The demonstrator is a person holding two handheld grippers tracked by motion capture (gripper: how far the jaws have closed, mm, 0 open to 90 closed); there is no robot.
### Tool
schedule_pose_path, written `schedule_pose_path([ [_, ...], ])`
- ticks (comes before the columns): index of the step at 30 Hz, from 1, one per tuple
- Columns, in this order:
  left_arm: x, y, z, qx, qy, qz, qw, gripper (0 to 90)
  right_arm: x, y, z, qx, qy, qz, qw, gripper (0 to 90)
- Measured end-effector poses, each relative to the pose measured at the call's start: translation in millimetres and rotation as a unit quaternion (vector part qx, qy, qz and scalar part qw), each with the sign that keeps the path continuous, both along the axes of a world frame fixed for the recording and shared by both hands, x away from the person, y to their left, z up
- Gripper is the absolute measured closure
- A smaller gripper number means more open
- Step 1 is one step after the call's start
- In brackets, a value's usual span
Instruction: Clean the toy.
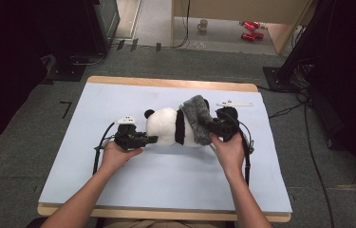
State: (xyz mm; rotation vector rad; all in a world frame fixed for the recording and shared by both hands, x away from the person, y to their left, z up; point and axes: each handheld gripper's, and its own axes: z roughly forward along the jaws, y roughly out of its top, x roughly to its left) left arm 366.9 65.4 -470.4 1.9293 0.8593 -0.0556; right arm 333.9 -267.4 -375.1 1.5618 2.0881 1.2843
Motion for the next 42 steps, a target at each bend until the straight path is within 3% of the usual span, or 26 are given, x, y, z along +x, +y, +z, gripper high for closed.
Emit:
schedule_pose_path([
  [12,3.7,-0.4,2.6,0.007,0.007,-0.004,0.9999,66.1,0.9,-22.2,-4.5,0.003,0.004,-0.034,0.9994,77.9],
  [16,4.5,0.3,2.0,0.01,0.008,-0.004,0.9999,66.1,1.3,-29.8,-4.9,-0.012,0.003,-0.05,0.9987,78.0],
  [19,4.5,0.1,1.8,0.01,0.009,-0.003,0.9999,66.1,1.7,-37.5,-4.0,0.015,0.016,-0.046,0.9987,77.9],
  [21,4.3,-0.2,2.0,0.008,0.012,-0.001,0.9999,66.1,0.7,-37.6,1.6,0.032,0.012,-0.041,0.9986,78.0],
  [29,0.0,-1.8,3.7,0.014,0.009,0.001,0.9999,65.8,-7.1,-3.4,27.2,0.032,-0.023,0.011,0.9992,77.9],
  [34,-2.5,-2.8,4.8,0.015,0.008,0.002,0.9999,65.6,-3.9,31.3,21.6,0.016,-0.016,0.052,0.9984,77.9],
  [42,-7.2,-4.3,3.8,0.014,-0.003,0.01,0.9999,65.5,3.2,66.5,6.5,0.007,0.001,0.095,0.9954,77.7],
])
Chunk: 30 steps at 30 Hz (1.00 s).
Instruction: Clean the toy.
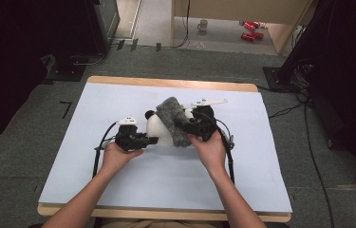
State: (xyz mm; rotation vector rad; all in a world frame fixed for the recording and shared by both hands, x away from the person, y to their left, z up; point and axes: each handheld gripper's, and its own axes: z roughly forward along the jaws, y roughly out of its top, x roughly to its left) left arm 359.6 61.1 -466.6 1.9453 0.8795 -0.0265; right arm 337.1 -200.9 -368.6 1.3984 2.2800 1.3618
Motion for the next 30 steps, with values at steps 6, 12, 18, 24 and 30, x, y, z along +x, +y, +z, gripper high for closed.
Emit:
schedule_pose_path([
  [6,-3.7,-1.3,-0.2,0.006,-0.009,0.006,0.9999,65.3,0.7,19.9,-9.0,-0.006,0.01,0.019,0.9998,77.7],
  [12,-5.2,-1.6,-0.8,0.006,-0.007,0.012,0.9999,65.2,4.5,22.2,-19.4,-0.019,0.01,0.019,0.9996,76.9],
  [18,-4.8,-0.1,-1.3,0.015,-0.019,0.003,0.9997,64.3,5.7,15.4,-20.5,-0.022,0.014,0.013,0.9996,76.5],
  [24,-0.2,1.8,-0.7,0.013,-0.015,-0.007,0.9998,64.8,4.7,-2.7,-17.1,-0.032,0.011,-0.005,0.9994,78.1],
  [30,8.4,4.0,0.1,0.009,-0.005,-0.015,0.9998,65.0,0.2,-28.2,-10.4,-0.022,0.006,-0.034,0.9992,78.2],
])
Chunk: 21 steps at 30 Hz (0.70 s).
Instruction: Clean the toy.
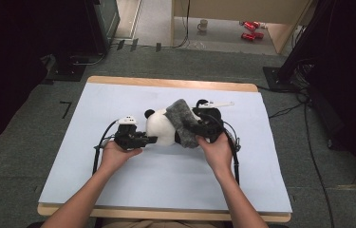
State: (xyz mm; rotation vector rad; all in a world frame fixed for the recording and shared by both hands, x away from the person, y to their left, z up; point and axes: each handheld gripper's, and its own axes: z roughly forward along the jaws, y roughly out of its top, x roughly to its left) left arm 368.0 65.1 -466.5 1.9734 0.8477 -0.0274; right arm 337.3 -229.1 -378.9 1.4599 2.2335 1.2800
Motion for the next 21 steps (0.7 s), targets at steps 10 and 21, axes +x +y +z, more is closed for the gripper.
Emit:
schedule_pose_path([
  [10,6.1,1.2,0.3,-0.004,0.011,-0.009,0.9999,65.1,-8.1,-42.1,2.1,0.015,-0.001,-0.054,0.9984,78.0],
  [21,7.0,2.2,-1.5,-0.011,0.015,-0.01,0.9998,65.6,-6.2,-72.8,-7.3,0.012,0.003,-0.096,0.9953,77.9],
])
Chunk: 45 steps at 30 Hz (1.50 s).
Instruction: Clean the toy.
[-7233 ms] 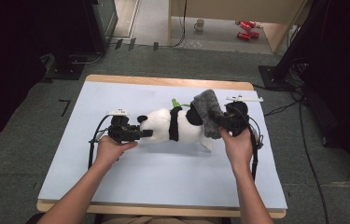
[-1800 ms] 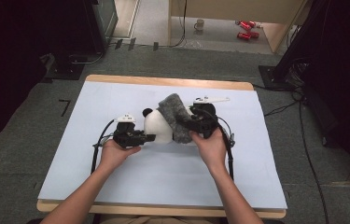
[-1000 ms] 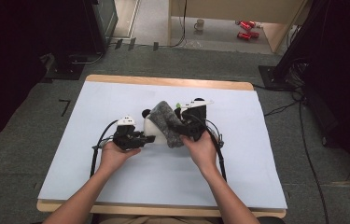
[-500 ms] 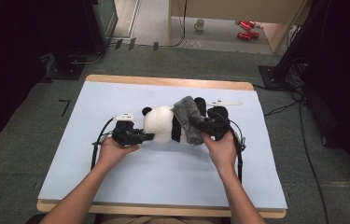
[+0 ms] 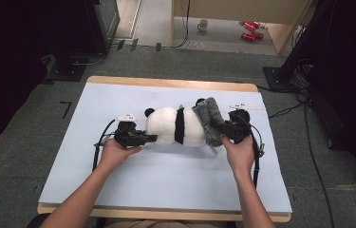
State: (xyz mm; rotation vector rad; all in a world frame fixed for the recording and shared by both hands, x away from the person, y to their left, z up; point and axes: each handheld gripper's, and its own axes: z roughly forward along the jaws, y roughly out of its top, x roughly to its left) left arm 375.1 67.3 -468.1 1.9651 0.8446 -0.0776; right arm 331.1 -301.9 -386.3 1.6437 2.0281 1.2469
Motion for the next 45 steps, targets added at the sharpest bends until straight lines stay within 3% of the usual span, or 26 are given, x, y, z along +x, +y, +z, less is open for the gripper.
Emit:
schedule_pose_path([
  [7,0.6,4.1,1.9,-0.002,0.006,-0.024,0.9997,70.4,-3.9,-0.2,5.3,0.004,-0.002,0.006,1.0,78.0],
  [12,-4.2,14.1,14.2,-0.009,0.009,-0.054,0.9984,72.2,-14.5,7.0,28.9,0.024,-0.025,0.032,0.9989,77.9],
  [14,-5.7,17.1,15.4,-0.008,0.016,-0.054,0.9984,72.1,-18.9,15.6,37.0,0.023,-0.028,0.052,0.998,77.9],
  [16,-6.9,18.8,13.8,-0.003,0.019,-0.048,0.9987,71.6,-21.0,25.4,36.5,0.017,-0.015,0.069,0.9974,77.8],
  [19,-7.6,19.1,11.0,0.006,0.01,-0.04,0.9991,69.5,-18.6,38.2,23.7,0.0,0.007,0.086,0.9963,77.5],
  [20,-7.8,19.0,10.1,0.014,0.0,-0.039,0.9991,68.3,-17.3,40.1,19.5,-0.006,0.011,0.085,0.9963,77.4],
  [22,-7.6,20.2,8.6,0.013,-0.012,-0.039,0.9991,63.1,-13.4,38.8,12.3,0.005,0.007,0.08,0.9968,77.4],
  [25,-7.8,21.3,8.6,0.005,-0.024,-0.037,0.999,54.3,-9.1,36.4,10.7,0.007,0.002,0.071,0.9974,77.4],
  [28,-8.9,22.0,7.8,0.011,-0.035,-0.033,0.9988,47.7,-6.4,37.2,9.9,0.003,-0.005,0.067,0.9977,77.3],
  [35,-11.9,28.0,2.5,0.022,-0.079,-0.026,0.9963,42.7,2.9,38.8,10.6,-0.002,-0.015,0.063,0.9979,77.1],
  [41,-7.9,29.5,-4.7,0.021,-0.057,-0.018,0.998,40.0,12.3,36.0,10.5,-0.003,-0.02,0.054,0.9983,76.9],
  [45,-5.0,27.4,-7.1,0.002,-0.063,-0.02,0.9978,37.6,16.8,35.1,10.3,-0.001,-0.021,0.053,0.9984,76.9],
])
